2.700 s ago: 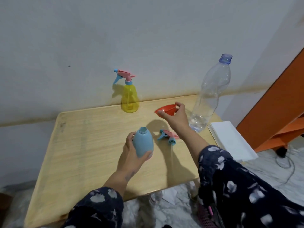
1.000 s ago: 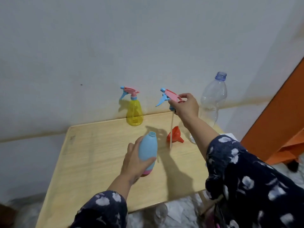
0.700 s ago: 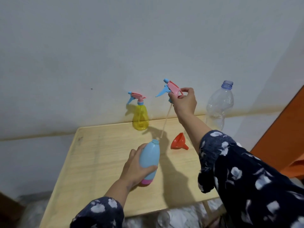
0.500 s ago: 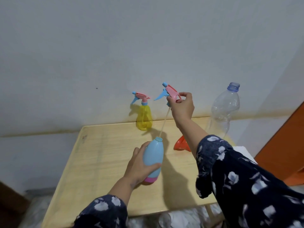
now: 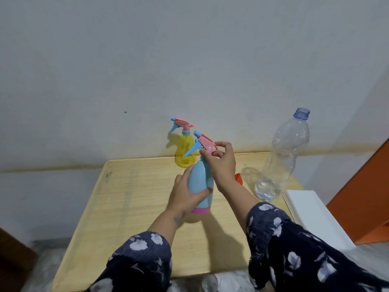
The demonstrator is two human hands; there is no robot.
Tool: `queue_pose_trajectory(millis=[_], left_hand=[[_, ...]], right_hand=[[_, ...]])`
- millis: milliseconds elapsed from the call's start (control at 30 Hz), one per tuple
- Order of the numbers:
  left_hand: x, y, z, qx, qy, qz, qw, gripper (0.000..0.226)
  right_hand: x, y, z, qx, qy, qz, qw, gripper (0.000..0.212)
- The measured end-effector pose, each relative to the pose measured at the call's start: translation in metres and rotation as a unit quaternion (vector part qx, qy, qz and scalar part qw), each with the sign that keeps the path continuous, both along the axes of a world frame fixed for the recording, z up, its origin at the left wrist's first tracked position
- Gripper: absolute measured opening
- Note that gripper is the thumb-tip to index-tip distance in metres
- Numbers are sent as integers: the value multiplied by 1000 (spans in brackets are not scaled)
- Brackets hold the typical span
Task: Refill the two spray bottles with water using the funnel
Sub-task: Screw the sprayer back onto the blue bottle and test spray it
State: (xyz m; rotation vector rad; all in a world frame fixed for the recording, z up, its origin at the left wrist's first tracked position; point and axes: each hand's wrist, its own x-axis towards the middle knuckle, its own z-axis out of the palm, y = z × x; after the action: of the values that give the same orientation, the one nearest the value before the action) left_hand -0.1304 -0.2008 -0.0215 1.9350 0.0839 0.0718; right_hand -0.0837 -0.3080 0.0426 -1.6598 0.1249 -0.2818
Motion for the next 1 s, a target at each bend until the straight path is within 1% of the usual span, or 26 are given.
queue_pose_trajectory(millis=[67, 167, 200, 300, 467, 533, 600, 667, 767, 833, 867, 933, 1000], left_hand=[[0, 2, -1, -7, -7, 2, 1000, 84], [-1, 9, -4, -19, -13, 11, 1000, 82], [-2, 12, -4, -19, -9, 10, 1000, 82], [-7, 19, -5, -5, 2, -2, 1000, 84], [-13, 24, -7, 6, -1, 8, 1000, 86], [-15, 29, -7, 13, 2, 13, 1000, 86], [-19, 36, -8, 13, 5, 20, 1000, 87], [-22, 41, -8, 13, 5, 26, 1000, 87], [-28, 44, -7, 24, -3, 31, 999, 84], [-32, 45, -7, 18, -6, 40, 999, 83], [-34, 45, -6, 13, -4, 44, 999, 84], [-38, 49, -7, 5, -2, 47, 999, 82], [-42, 52, -9, -6, -3, 46, 999, 80]], right_hand=[[-1, -2, 0, 6, 8, 37, 999, 38], [-5, -6, 4, 23, 20, 118, 993, 34], [-6, -8, 5, 20, 23, 136, 990, 37], [-7, -9, 9, -17, 23, 172, 985, 55], [-7, 0, 6, -89, 0, 181, 980, 65], [-8, 3, 8, -116, -10, 208, 971, 70], [-6, 5, 12, -117, -4, 245, 962, 64], [-6, 8, 14, -136, 1, 260, 956, 61], [-11, 17, 9, -172, -23, 225, 959, 47], [-17, 25, 5, -187, -36, 208, 959, 44], [-20, 29, 4, -198, -35, 217, 955, 44], [-22, 33, 4, -175, -4, 248, 953, 44], [-24, 34, 6, -126, 25, 257, 958, 52]])
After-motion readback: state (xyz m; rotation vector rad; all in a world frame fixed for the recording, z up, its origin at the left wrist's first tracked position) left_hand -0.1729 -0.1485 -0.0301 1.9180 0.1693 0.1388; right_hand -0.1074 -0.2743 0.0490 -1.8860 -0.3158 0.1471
